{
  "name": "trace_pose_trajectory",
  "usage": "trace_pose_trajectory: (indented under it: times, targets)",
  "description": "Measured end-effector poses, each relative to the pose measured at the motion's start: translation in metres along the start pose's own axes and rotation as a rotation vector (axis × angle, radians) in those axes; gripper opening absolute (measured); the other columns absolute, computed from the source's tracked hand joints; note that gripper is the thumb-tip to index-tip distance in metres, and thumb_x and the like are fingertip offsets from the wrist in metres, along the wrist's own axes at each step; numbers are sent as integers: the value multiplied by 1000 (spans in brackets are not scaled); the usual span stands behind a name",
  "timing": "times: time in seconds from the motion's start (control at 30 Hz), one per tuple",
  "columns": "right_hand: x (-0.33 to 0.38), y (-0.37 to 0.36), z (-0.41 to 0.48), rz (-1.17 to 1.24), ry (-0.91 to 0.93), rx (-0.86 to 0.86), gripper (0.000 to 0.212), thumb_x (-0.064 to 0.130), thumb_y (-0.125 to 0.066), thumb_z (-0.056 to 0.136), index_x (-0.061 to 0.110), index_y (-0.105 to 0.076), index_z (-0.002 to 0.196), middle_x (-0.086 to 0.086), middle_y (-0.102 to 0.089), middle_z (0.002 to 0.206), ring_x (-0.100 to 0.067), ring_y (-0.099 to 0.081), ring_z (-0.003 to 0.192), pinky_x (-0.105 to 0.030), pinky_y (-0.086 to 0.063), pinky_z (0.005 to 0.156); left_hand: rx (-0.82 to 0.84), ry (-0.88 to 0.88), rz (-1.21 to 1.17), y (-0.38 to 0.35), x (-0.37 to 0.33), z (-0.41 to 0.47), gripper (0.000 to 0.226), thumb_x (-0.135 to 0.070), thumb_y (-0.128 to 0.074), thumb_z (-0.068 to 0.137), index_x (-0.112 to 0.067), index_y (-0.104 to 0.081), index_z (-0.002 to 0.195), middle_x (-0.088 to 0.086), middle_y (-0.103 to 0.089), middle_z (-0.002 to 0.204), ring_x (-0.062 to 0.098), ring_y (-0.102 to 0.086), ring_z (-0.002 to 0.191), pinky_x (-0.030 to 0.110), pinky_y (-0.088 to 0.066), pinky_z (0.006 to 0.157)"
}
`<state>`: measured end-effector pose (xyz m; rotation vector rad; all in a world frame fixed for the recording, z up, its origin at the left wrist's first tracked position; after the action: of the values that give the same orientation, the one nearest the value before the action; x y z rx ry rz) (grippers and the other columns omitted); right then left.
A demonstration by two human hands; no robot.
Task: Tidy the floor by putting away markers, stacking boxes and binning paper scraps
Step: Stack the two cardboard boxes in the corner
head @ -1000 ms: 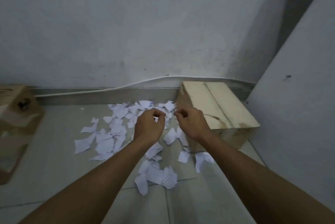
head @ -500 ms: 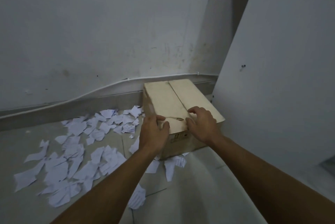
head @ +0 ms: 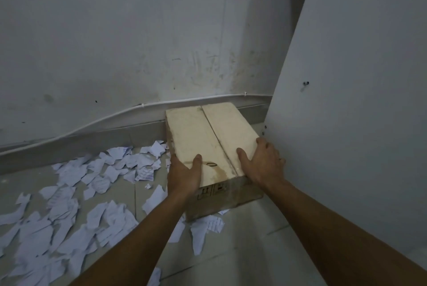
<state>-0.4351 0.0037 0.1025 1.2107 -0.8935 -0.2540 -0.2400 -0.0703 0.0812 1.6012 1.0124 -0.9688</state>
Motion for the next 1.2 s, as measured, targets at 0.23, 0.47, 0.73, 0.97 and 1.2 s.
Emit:
trace_pose_trajectory:
  times: [0.23,0.47,0.73,0.97,1.2]
  targets:
    - [5,11,-18,60,46,-103,74,58,-58,85,13,-38,140,-15,-52,130,-34,-48,120,-45,-37,101,-1,-46,13,12,4,-3,62,-48,-53,96,-18,-36,148,10,-53,141,32,-51,126,40,-42,104]
    - [21,50,-26,101,-14,-143,72,66,-56,82,8,-56,126,-14,-53,120,-35,-57,111,-40,-47,91,27,-153,6,56,-9,-17,54,-53,-54,94,-28,-44,140,-2,-59,123,20,-55,105,32,-44,88]
    - [108,56,-49,287,160,-15,67,63,-61,83,8,-50,118,-11,-57,117,-31,-58,105,-39,-49,83,-97,-240,37,167,-25,-29,54,-50,-54,95,-24,-45,141,-5,-58,120,20,-57,107,30,-44,88]
    - [212,17,-96,404,347,140,54,59,-62,86,14,-40,105,-2,-53,99,-22,-53,84,-30,-39,66,-252,-180,37,293,-1,-44,42,-54,-56,92,-35,-52,129,-5,-63,112,21,-61,100,31,-47,79]
    - [315,-28,-160,469,505,301,54,57,-64,86,13,-42,108,-2,-55,101,-24,-56,88,-33,-42,70,-463,-114,-3,408,35,-76,25,-49,-60,91,-40,-52,113,-7,-64,108,7,-61,88,25,-45,67]
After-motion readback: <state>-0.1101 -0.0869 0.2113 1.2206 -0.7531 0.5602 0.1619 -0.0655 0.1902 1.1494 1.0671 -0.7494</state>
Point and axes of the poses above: each hand's wrist, its own z-axis towards the middle knuckle, its own y-axis out of the back of the hand, x = y × z, the point moved 3 cm from there along z, towards the middle knuckle
